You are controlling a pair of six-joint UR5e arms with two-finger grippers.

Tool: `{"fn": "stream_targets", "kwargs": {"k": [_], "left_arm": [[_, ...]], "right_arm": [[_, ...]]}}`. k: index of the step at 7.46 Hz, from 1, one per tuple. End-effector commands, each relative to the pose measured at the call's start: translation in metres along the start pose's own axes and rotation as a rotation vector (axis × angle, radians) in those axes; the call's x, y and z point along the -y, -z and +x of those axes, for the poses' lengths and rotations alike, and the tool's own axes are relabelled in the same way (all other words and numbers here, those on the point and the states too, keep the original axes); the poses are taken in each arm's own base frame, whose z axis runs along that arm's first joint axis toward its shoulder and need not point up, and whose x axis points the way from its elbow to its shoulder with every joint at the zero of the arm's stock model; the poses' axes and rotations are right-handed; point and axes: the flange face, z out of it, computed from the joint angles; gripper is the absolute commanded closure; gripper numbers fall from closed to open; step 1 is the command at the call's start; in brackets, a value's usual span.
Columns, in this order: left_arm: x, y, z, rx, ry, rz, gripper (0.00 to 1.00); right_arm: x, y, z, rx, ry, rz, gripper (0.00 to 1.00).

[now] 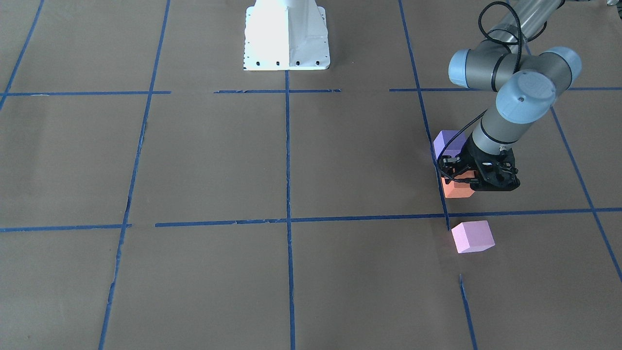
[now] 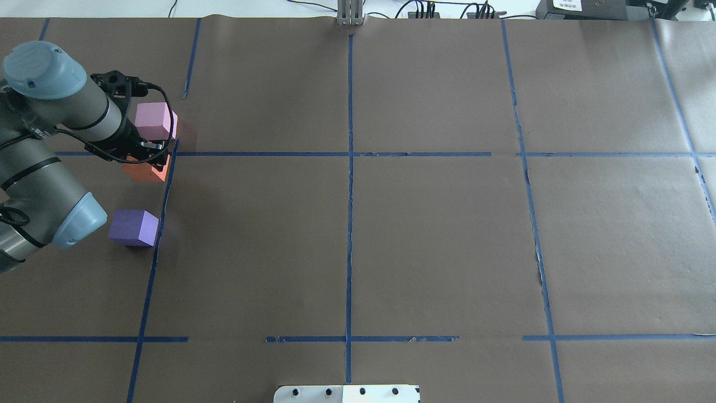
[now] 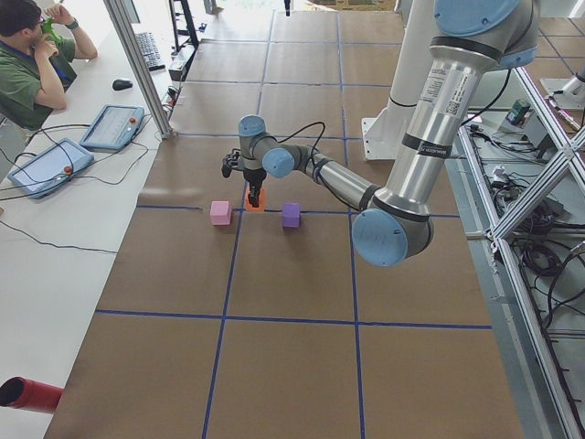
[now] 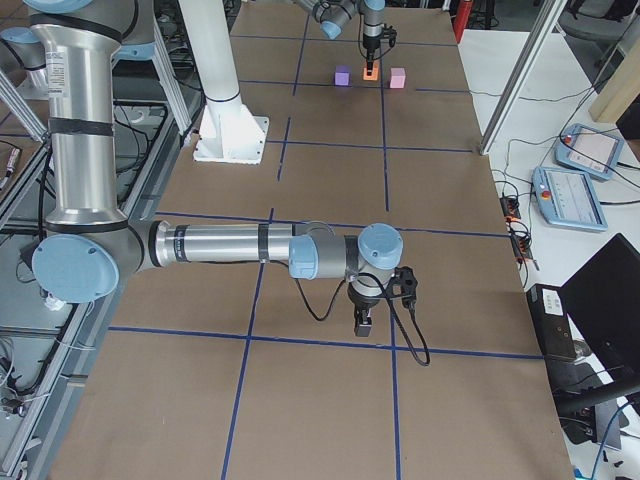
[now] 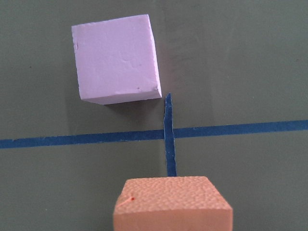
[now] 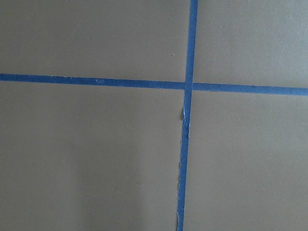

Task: Arrange blocks in a line
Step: 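Lower the orange cube between the pink and purple cubes, left gripper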

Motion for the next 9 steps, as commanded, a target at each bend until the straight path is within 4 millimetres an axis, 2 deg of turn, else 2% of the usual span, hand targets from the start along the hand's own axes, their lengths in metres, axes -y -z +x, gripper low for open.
{"fn": "stream_targets", "kwargs": {"k": [1, 4, 9], "left_arm": [[-0.0008, -0.0116, -0.0127, 0.000, -0.011, 0.002, 1.00], [-0.0043, -0.0180, -0.0213, 0.007, -0.034, -0.005, 1.00], [-0.0060, -0.0186, -0.0186, -0.010, -0.040, -0.024, 1.00]], "right_arm": [[0.0000, 0.0000, 0.0000, 0.000, 0.001, 0.000, 0.00], [0.0000, 0.0000, 0.0000, 0.000, 0.001, 0.000, 0.00], [0.0000, 0.0000, 0.0000, 0.000, 0.000, 0.000, 0.00]]}}
